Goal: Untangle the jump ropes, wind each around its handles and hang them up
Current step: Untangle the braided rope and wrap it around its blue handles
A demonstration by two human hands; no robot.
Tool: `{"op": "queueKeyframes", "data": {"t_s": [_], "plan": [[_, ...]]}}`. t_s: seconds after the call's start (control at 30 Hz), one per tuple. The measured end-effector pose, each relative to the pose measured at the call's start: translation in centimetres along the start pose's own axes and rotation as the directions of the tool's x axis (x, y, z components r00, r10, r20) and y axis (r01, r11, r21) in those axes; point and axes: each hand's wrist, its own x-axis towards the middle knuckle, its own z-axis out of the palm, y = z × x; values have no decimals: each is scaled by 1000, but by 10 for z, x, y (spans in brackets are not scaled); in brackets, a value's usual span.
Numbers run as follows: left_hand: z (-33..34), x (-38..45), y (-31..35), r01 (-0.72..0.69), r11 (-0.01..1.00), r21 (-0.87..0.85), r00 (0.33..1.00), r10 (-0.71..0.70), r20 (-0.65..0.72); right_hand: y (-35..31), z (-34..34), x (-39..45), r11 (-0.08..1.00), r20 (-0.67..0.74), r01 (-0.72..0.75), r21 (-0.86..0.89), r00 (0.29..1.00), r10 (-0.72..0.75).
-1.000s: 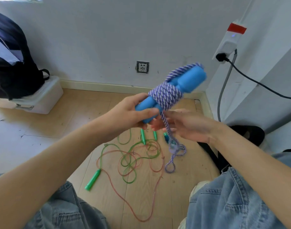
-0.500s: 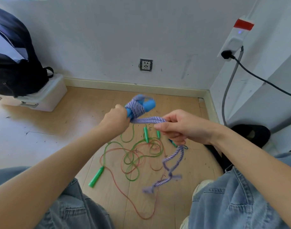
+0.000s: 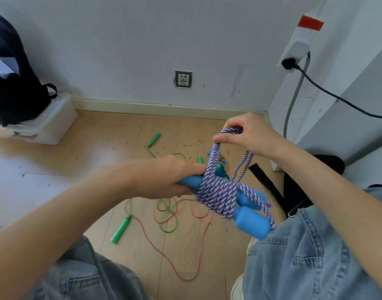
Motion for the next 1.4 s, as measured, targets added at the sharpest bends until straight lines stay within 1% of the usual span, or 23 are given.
{"op": "queueKeyframes", "data": {"t_s": [0.07, 0.13, 0.17, 0.2, 0.27, 0.33, 0.4, 0.47, 0.63, 0.7, 0.73, 0.8, 0.83, 0.9, 0.93, 1.0, 1.03, 1.13, 1.17, 1.23, 1.3, 1.37, 1.4], "plan": [[-12, -8, 2, -59, 977, -206, 993, 36, -110, 6, 2, -1, 980, 12, -96, 174, 995, 95], [-19, -12, -2, -100, 867, -489, 957, -51, -285, 7, 5, -7, 845, 172, -286, 451, 957, 232], [-20, -12, -5, -116, 790, -602, 925, -136, -356, 4, 6, -10, 821, 298, -326, 469, 933, 200], [-20, -11, -9, -119, 724, -679, 886, -231, -402, 1, 7, -12, 850, 408, -322, 416, 902, 142], [-14, -3, -17, -90, 639, -764, 803, -407, -436, -7, 12, -14, 878, 550, -325, 352, 831, 87], [-10, 6, -27, -74, 566, -821, 717, -542, -438, -14, 18, -18, 856, 609, -366, 365, 790, 78], [-10, 11, -38, -50, 535, -844, 632, -637, -441, -14, 25, -22, 840, 603, -360, 406, 796, 50], [-8, 15, -50, -7, 519, -855, 586, -691, -424, -16, 28, -26, 822, 584, -338, 458, 811, 8], [3, 22, -65, 266, 644, -717, 543, -715, -441, -21, 30, -23, 823, 651, -345, 452, 758, -40], [-2, 19, -67, 265, 627, -733, 494, -741, -455, -22, 33, -24, 863, 669, -343, 370, 743, 8], [-6, 16, -67, 231, 611, -757, 492, -745, -451, -21, 34, -24, 913, 634, -294, 285, 771, 51], [-12, 11, -58, 153, 586, -796, 562, -714, -418, -20, 36, -21, 978, 509, -178, 105, 855, 101], [-13, 10, -51, 129, 587, -799, 619, -677, -398, -21, 39, -19, 982, 431, -154, 106, 897, 94], [-11, 14, -34, 126, 633, -764, 723, -586, -365, -26, 45, -15, 935, 289, -150, 322, 956, 53], [-9, 17, -27, 132, 658, -741, 747, -558, -362, -31, 47, -14, 882, 229, -125, 454, 973, 20], [-9, 20, -22, 101, 641, -761, 742, -559, -372, -39, 46, -13, 815, 162, -115, 568, 986, 27], [-10, 19, -22, 60, 586, -808, 727, -581, -367, -40, 46, -14, 796, 175, -138, 589, 984, 41], [-17, 18, -31, -23, 434, -901, 665, -666, -338, -41, 43, -14, 836, 254, -197, 512, 965, 72], [-18, 19, -36, 7, 442, -897, 638, -693, -337, -41, 43, -14, 898, 263, -167, 408, 963, 59], [-13, 23, -47, 205, 579, -789, 568, -727, -386, -42, 45, -13, 996, 297, -28, 81, 955, 3], [-5, 25, -56, 475, 689, -548, 524, -721, -453, -42, 48, -15, 980, 310, 85, -180, 951, -26], [4, 25, -60, 683, 680, -267, 543, -717, -438, -40, 43, -16, 965, 286, 127, -230, 956, -58], [9, 24, -59, 739, 660, -133, 572, -720, -395, -39, 40, -15, 959, 276, 151, -240, 958, -82]]}}
